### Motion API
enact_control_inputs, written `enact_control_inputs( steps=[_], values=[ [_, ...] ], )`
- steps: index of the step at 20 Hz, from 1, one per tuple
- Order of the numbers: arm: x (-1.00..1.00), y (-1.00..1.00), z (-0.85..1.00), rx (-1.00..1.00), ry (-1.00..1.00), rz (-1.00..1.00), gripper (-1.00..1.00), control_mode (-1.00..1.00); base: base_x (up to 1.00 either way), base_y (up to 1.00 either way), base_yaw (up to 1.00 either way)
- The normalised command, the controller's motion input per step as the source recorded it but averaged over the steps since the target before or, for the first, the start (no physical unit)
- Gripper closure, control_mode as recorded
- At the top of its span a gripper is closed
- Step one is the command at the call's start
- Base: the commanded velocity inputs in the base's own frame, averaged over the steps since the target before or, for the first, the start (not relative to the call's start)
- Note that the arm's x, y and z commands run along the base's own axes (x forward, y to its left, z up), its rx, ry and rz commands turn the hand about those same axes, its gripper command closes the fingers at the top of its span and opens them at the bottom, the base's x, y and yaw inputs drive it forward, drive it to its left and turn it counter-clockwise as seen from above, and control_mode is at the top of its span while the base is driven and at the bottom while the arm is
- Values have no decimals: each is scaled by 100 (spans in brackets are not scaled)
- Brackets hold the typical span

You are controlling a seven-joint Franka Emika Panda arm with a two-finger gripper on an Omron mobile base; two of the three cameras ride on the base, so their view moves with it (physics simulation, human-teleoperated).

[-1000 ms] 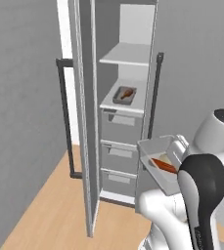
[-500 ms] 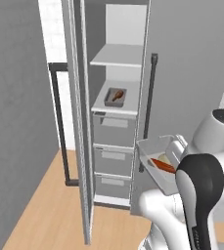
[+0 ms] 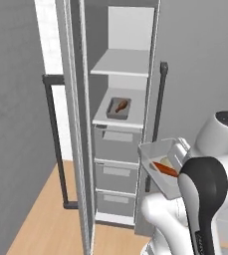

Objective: Take the meat container that has the chicken drumstick and place it on the second highest rack of the freezer. Then take the vegetable container that has the carrot and garlic and place it on the highest rack of the freezer.

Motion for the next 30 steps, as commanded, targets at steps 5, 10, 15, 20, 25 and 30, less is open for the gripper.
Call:
enact_control_inputs(
  steps=[5,10,15,20,25,30],
  values=[
    [0,0,0,0,0,0,100,100,89,49,-6],
    [0,0,0,0,0,0,100,100,58,14,-17],
    [0,0,0,0,0,0,100,100,20,0,-15],
    [0,0,0,0,0,0,100,100,0,4,-7],
    [0,0,0,0,0,0,100,100,0,0,-1],
    [3,-5,64,7,-18,1,100,-100,0,0,0]
  ],
)
